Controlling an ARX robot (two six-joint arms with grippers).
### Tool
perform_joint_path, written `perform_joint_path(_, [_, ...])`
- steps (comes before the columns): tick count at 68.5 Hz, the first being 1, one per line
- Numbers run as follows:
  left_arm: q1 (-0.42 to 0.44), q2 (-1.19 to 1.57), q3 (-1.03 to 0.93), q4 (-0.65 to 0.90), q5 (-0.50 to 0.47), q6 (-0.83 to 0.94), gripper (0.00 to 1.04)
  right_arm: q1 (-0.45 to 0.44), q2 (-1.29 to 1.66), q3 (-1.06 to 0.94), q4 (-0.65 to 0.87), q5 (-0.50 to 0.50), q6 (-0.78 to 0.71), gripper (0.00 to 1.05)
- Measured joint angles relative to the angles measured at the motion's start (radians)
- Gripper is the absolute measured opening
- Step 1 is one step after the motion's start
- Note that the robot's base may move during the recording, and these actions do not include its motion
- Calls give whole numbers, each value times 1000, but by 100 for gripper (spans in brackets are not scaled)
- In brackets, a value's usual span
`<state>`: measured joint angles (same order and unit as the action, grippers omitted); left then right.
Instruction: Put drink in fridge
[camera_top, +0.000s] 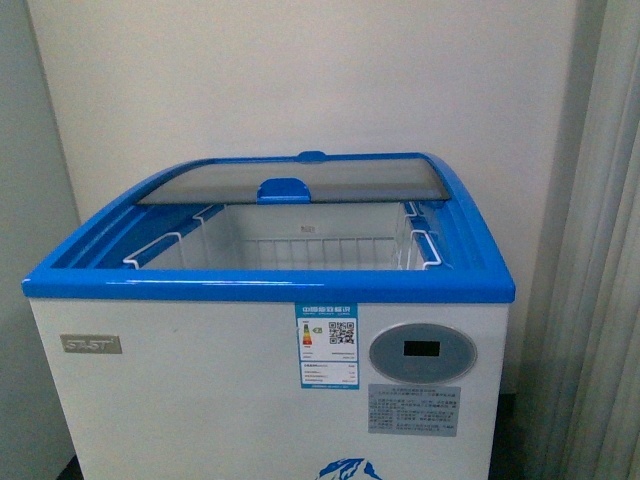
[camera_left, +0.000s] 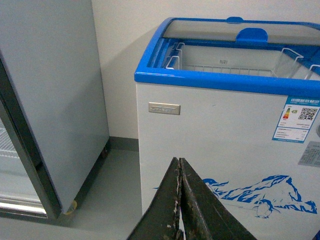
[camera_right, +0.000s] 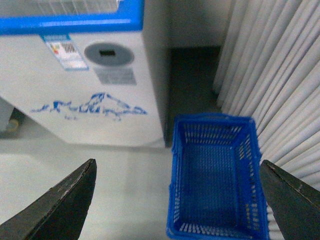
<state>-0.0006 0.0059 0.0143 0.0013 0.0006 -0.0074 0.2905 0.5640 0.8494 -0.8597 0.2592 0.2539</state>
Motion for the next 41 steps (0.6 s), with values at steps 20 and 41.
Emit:
perform_joint_path(20, [0,0,0,-1,-1,0,3,339,-127,-333,628,368,-149,72])
perform_joint_path(41, [0,-1,0,-1,0,0,3,156,-299,-566,826,159,-244,16])
